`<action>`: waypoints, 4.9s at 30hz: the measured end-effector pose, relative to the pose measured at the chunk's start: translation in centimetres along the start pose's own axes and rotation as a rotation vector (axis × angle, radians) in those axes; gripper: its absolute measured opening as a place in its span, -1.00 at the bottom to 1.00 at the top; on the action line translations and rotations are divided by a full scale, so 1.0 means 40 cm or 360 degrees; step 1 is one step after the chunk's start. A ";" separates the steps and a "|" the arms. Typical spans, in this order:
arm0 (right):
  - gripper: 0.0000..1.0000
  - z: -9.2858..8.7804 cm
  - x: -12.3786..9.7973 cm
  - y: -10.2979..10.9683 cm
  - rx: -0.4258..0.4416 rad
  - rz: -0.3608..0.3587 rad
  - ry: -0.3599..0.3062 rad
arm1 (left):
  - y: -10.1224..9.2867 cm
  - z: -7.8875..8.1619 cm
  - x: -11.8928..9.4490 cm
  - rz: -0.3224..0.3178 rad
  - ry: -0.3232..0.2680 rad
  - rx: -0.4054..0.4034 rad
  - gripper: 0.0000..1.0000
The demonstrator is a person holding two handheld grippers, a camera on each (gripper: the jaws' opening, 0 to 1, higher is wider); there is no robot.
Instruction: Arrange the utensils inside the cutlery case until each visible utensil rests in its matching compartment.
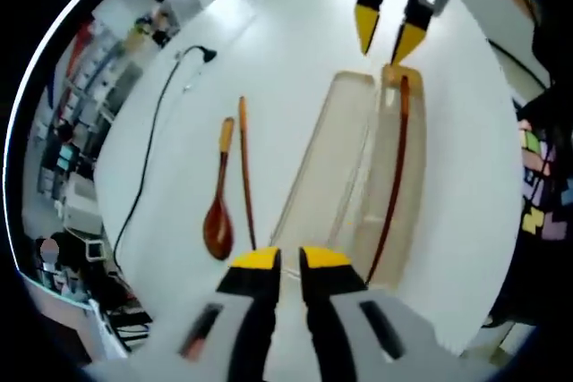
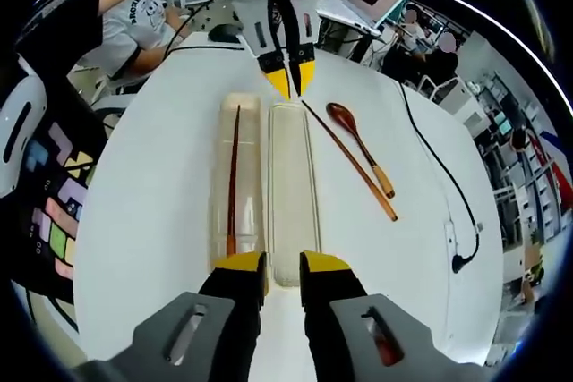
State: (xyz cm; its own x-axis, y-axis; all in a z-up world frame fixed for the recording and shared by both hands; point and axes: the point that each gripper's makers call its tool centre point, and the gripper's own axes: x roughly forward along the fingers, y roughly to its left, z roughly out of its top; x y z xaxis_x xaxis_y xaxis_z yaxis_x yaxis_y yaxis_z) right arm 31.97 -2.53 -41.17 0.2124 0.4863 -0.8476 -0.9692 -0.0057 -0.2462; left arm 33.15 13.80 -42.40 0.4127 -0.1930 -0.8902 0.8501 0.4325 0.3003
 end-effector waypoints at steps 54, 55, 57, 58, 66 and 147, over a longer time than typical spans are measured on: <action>-0.63 0.037 0.243 -0.304 -0.0265 0.0020 -0.0080 | 0.083 0.047 0.173 -0.0316 0.0003 -0.0117 -0.93; -0.63 0.037 0.244 -0.303 -0.0264 0.0023 -0.0081 | 0.082 0.047 0.173 -0.0317 0.0005 -0.0099 -0.93; -0.63 0.035 0.246 -0.298 -0.0260 0.0039 -0.0073 | 0.082 0.048 0.174 -0.0318 0.0015 -0.0084 -0.93; -0.63 0.033 0.248 -0.296 -0.0253 0.0048 -0.0074 | 0.083 0.048 0.174 -0.0319 0.0022 -0.0083 -0.93; -0.86 0.015 0.258 -0.264 -0.0042 0.0169 -0.0096 | 0.087 0.048 0.174 -0.0317 0.0017 -0.0035 -0.93; -0.91 0.025 0.008 0.015 -0.0058 -0.0064 -0.0272 | -0.131 0.097 -0.035 -0.0348 -0.0267 0.0138 -0.93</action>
State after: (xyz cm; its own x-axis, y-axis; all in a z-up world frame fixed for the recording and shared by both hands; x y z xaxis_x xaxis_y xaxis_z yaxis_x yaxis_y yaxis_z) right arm 31.35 -1.51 -41.13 0.2236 0.6282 -0.7452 -0.9545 -0.0136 -0.2979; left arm 29.40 8.38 -41.41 0.2587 -0.4194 -0.8702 0.9467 0.2893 0.1420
